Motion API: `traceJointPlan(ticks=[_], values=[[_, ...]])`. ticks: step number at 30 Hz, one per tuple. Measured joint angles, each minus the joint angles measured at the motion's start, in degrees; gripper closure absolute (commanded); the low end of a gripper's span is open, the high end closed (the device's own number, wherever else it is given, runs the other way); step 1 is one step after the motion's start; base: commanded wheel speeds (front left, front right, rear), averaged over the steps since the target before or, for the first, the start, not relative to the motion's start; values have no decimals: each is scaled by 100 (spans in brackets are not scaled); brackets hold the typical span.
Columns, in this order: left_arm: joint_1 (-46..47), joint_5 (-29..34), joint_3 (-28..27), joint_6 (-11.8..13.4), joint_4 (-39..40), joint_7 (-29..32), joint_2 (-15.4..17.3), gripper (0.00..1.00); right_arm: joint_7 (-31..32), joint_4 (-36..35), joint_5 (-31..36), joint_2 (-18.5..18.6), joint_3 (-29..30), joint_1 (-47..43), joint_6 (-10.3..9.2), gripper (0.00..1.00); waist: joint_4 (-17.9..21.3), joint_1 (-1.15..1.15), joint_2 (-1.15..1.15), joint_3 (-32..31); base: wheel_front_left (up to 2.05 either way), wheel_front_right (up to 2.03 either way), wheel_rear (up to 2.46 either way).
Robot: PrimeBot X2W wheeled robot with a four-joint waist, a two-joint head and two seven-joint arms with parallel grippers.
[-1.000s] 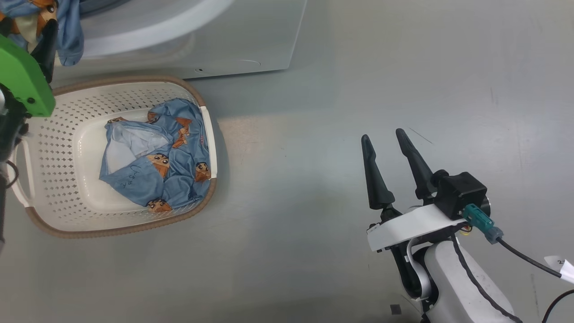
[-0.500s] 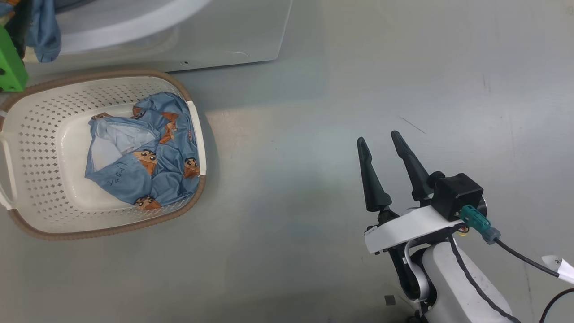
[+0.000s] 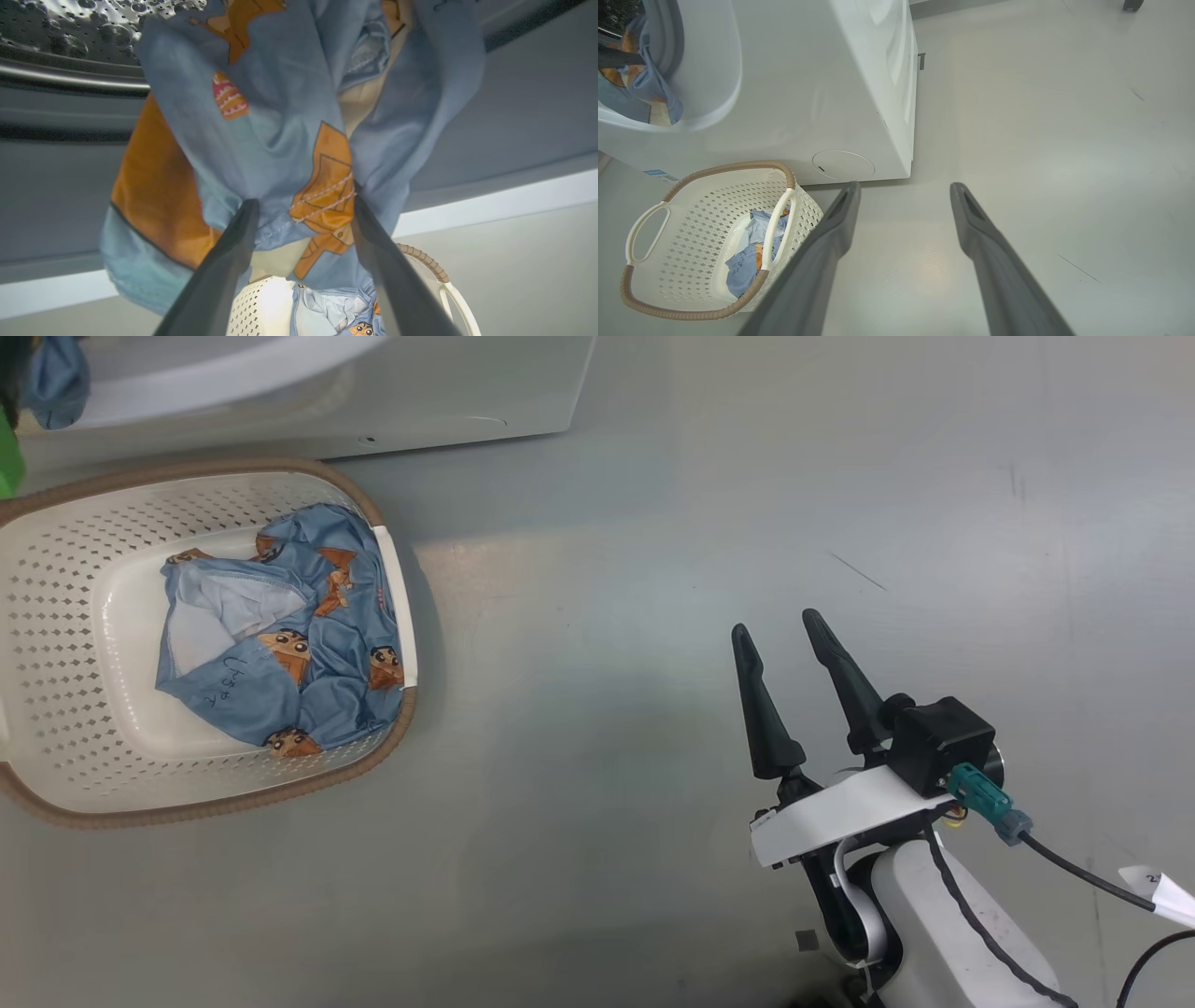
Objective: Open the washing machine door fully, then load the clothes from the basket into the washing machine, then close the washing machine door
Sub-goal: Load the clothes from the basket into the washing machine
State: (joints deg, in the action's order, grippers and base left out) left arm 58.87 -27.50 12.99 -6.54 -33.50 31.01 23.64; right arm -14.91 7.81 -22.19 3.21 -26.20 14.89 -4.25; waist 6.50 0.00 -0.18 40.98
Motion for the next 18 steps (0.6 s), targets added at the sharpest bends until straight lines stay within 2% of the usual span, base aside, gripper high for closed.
traceJointPlan(ticks=[2, 3, 12, 18], values=[[71, 0, -13, 1, -40, -14, 32, 61, 0, 0, -1, -1, -31, 12, 0, 0, 15, 0, 0, 30, 0, 0, 0], [101, -1, -26, 1, -70, -14, 31, 100, 0, 0, -12, -1, -36, 24, 0, 0, 24, 0, 0, 46, 0, 0, 0], [165, -122, -171, 26, -279, -123, -86, 100, 0, 48, -104, 0, -20, 48, -51, 0, 44, 0, 0, 90, 0, 0, 0], [180, -134, -98, -1, -146, -623, -236, 100, 0, 48, -111, -1, 42, 154, -75, 0, -1, 0, 0, 75, 0, 0, 0]])
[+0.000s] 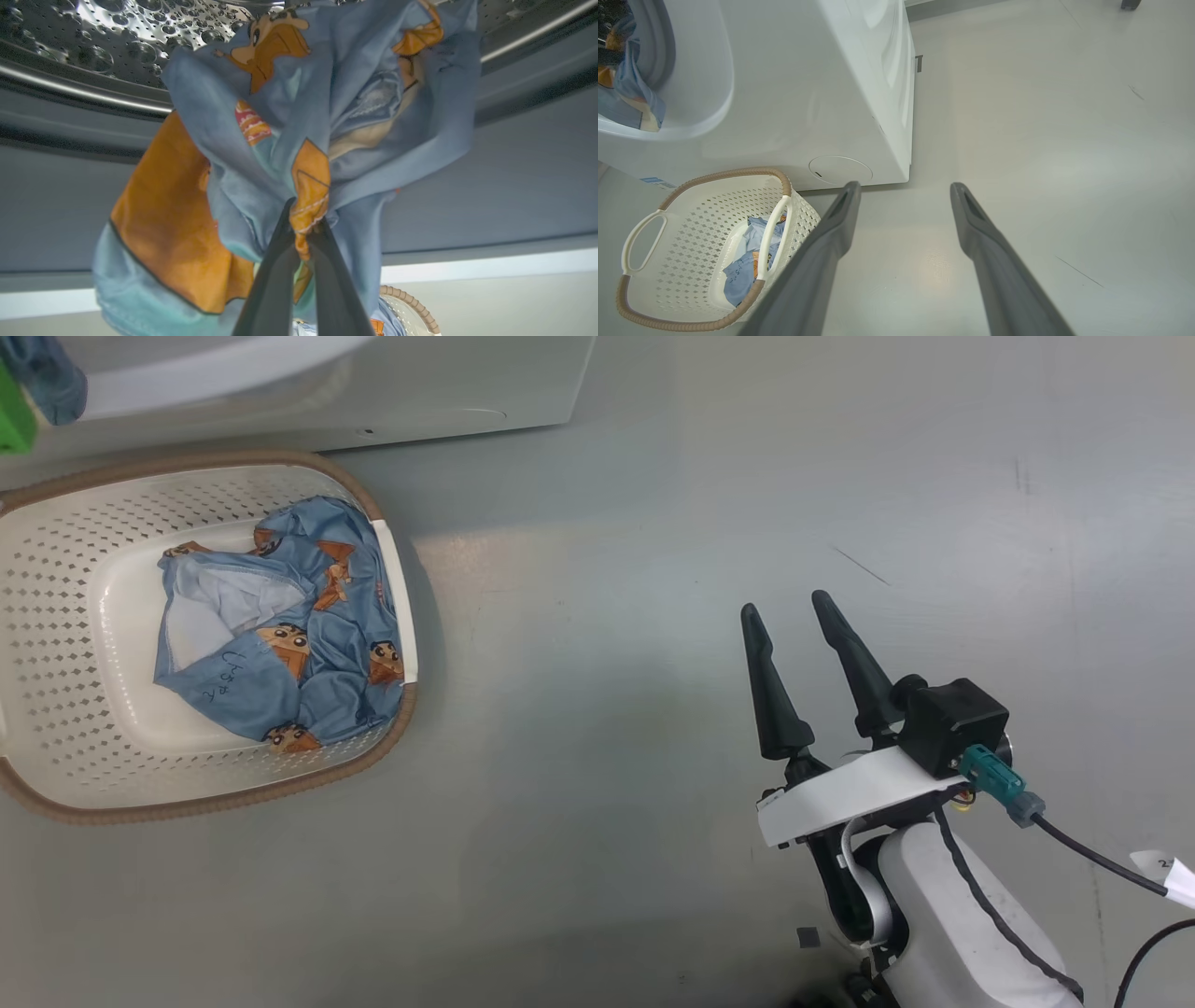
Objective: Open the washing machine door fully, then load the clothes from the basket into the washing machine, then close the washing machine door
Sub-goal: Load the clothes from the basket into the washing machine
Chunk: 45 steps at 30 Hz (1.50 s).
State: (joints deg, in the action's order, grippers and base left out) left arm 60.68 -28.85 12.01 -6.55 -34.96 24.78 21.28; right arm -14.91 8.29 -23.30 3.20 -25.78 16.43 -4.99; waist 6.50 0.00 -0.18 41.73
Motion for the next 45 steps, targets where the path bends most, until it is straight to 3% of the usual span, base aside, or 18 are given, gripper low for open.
traceJointPlan(ticks=[4, 20, 39, 45], values=[[75, 0, 91, -24, 112, -293, -136, 100, 0, 5, -40, 2, 30, 0, -19, 0, -68, 0, 0, -32, 0, 0, 0], [455, -1, 21, -51, 433, -1514, -80, 100, 0, 10, -140, 2, -24, 5, -19, 0, -90, 0, 0, -83, 0, 0, 0], [1133, -240, 20, -57, 605, -1811, 164, 100, 0, -109, -199, 2, -188, -20, -70, 0, 43, 0, 0, 481, 0, 0, 0], [1388, -255, 94, -58, 714, -1983, 375, 100, 0, -135, -243, 1, -254, -20, -76, 0, 87, 0, 0, 692, 0, 0, 0]])
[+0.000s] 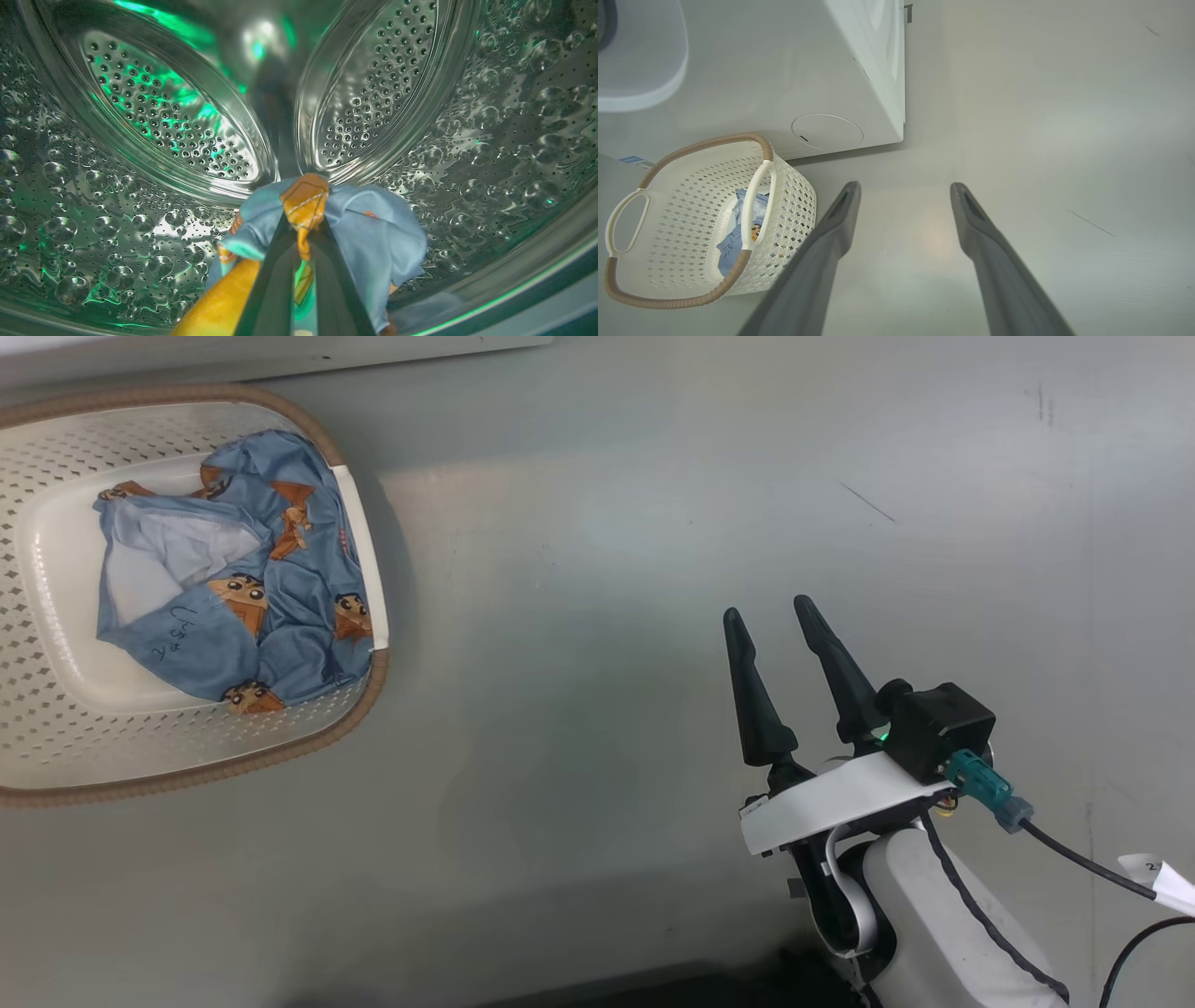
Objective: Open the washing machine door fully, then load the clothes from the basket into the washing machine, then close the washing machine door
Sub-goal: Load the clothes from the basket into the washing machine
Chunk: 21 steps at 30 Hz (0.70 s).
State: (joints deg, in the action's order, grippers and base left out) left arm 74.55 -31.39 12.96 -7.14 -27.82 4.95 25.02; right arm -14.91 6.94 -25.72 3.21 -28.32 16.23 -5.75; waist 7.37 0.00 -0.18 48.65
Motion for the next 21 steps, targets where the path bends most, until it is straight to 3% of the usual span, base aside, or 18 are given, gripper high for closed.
traceJointPlan(ticks=[14, 21], values=[[550, -177, 524, 0, 454, -701, 318, 100, 0, -18, -51, -1, -203, 4, 0, 0, 189, 0, 0, 368, 0, 0, 0], [598, -526, 759, 0, 152, -571, 424, 100, 0, -12, -102, -3, -254, 8, -1, 0, 303, 0, 0, 429, 0, 0, 0]])
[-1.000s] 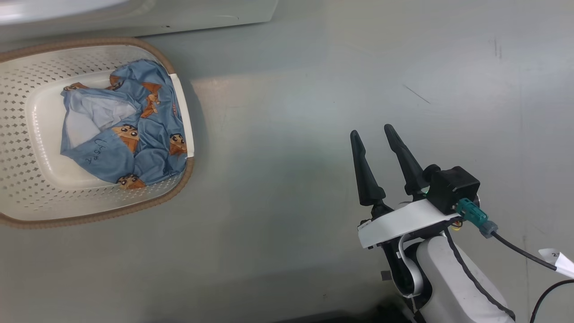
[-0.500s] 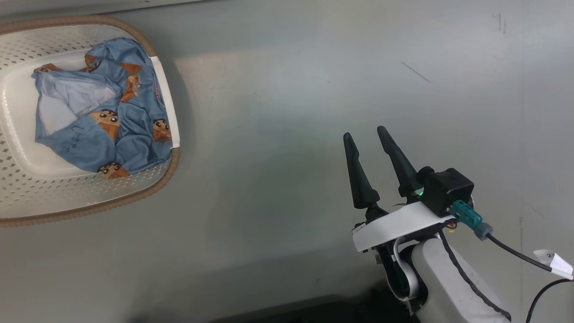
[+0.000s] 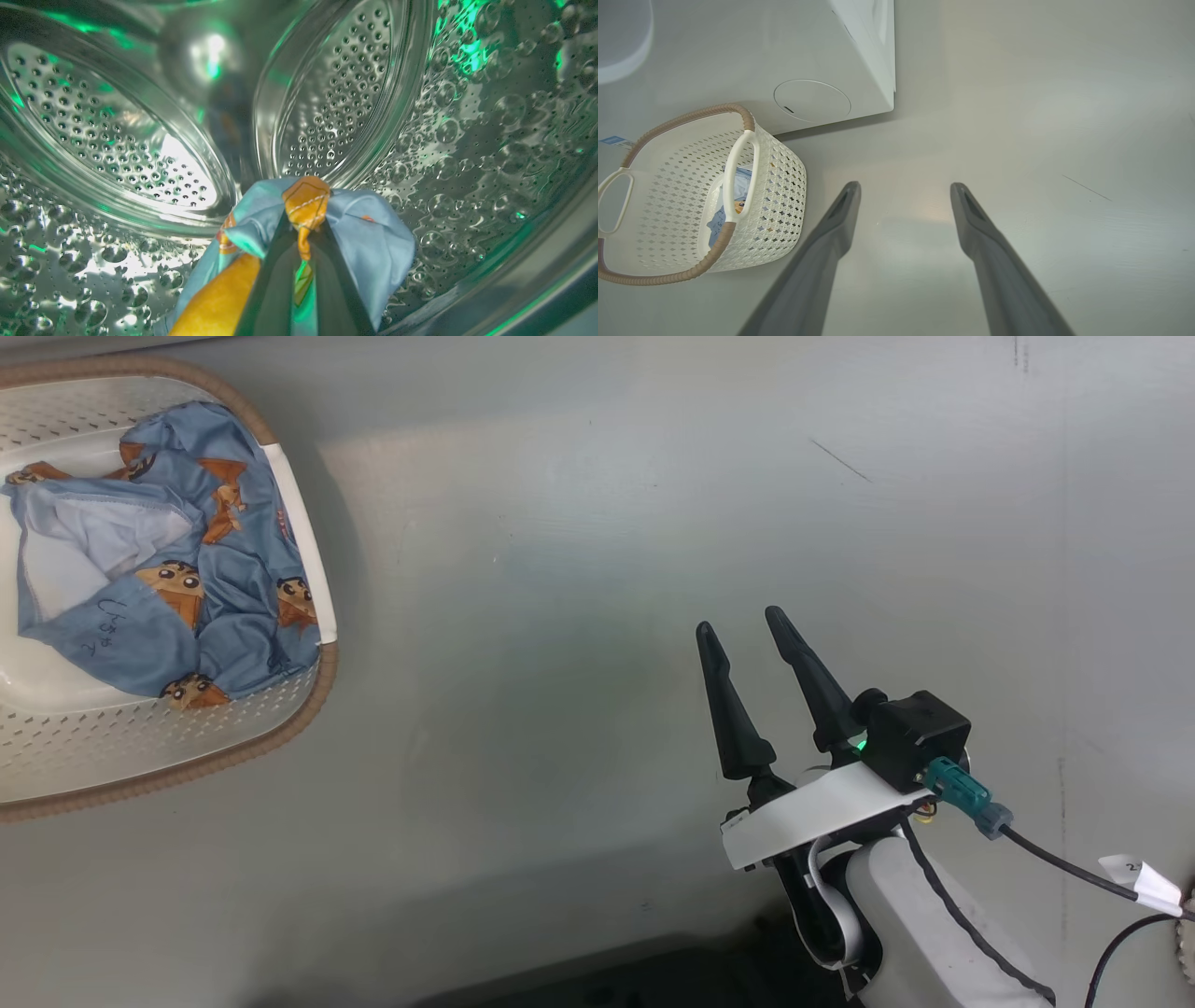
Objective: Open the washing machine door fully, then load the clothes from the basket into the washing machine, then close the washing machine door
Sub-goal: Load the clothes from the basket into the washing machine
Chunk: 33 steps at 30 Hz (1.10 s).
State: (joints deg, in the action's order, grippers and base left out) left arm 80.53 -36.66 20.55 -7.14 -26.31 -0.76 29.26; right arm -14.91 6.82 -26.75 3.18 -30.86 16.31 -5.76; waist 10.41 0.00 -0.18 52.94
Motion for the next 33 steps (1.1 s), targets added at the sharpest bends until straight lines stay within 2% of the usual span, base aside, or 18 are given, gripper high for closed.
traceJointPlan(ticks=[9, 10, 11, 26, 33], values=[[26, -160, 180, 0, -174, 93, 179, 100, 0, 9, -46, -1, -37, -1, -2, 0, 50, 0, 0, 28, 0, 0, 0], [40, -176, 197, 0, -176, 75, 183, 53, 0, 9, -46, -1, -36, -1, -2, 0, 53, 0, 0, 31, 0, 0, 0], [47, -181, 209, 0, -178, 44, 185, 0, 0, 8, -46, -1, -36, 0, -2, 0, 55, 0, 0, 34, 0, 0, 0], [-76, -303, 313, -18, -754, -463, 147, 0, 0, 65, -46, -2, 165, 103, -40, 0, -24, 1, 0, -221, 0, 0, 0], [-399, -470, 390, -18, -981, -725, -114, 0, 0, 154, -12, -1, 339, 187, -41, 0, -119, 1, 0, -457, 0, 0, 0]])
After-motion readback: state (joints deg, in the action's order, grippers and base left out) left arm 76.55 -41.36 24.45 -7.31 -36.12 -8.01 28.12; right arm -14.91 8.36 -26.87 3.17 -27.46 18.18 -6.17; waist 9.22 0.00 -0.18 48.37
